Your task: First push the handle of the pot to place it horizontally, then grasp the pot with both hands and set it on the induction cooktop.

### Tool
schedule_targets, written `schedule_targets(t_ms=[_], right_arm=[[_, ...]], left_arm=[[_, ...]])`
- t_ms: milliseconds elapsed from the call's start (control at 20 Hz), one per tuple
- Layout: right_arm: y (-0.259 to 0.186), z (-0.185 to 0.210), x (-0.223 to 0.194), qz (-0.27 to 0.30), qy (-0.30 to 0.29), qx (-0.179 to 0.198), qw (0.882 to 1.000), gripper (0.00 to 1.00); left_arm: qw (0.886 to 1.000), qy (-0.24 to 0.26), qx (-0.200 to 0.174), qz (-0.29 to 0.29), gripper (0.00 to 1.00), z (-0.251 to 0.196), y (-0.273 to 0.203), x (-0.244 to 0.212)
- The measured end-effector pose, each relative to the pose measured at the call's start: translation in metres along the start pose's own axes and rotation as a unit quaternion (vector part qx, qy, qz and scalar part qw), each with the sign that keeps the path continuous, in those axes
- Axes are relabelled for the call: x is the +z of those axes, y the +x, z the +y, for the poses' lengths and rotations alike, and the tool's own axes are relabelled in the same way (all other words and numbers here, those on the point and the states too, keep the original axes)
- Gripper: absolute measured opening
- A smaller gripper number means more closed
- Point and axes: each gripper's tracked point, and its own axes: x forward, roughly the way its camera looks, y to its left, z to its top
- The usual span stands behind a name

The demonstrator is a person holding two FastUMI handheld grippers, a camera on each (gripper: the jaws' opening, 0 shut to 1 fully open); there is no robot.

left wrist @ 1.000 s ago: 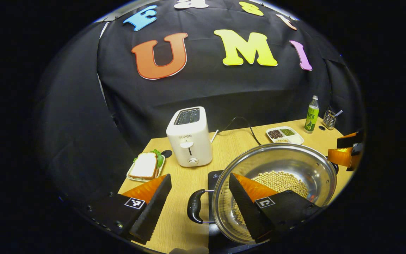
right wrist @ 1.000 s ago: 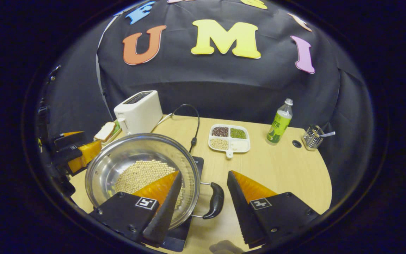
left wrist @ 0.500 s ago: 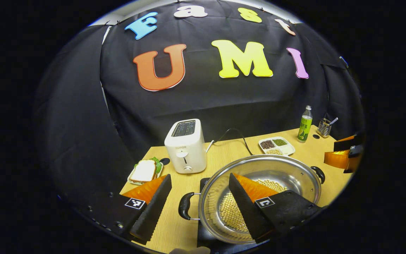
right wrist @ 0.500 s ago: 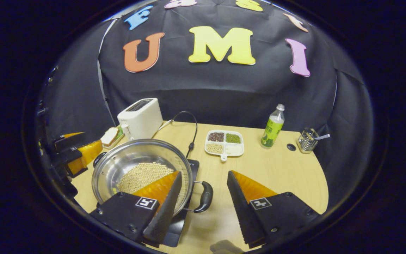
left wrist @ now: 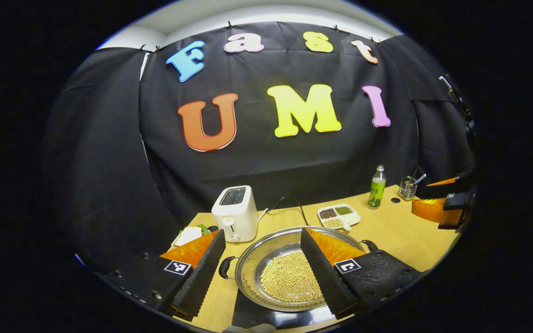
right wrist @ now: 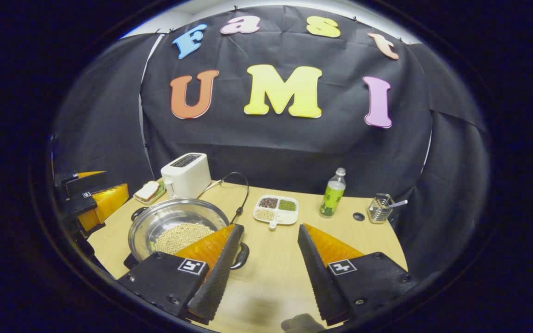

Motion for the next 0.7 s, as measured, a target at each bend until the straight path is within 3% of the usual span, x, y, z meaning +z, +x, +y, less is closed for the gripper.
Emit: schedule_targets(t_ms=[200,250,300,700], right_arm=[[-0.053,-0.044,0.020,-0.042,0.000,0.004,0.999,0.83],[-0.069,-0.056,0.023,-0.049,0.004,0.007,0.999,0.96],[-0.081,-0.069,0.027,-0.056,0.006,0.006,0.998,1.00],[-0.196,-0.191,0.053,-0.132,0.028,-0.019,0.991,1.00]], left_arm=[[0.999,0.002,0.008,-0.042,0.96,-0.035,-0.049,0.042],[0.999,0.001,0.010,-0.048,0.96,-0.046,-0.060,0.049],[0.998,0.000,0.013,-0.055,0.96,-0.057,-0.070,0.056],[0.993,-0.008,0.014,-0.116,0.96,-0.159,-0.164,0.115]])
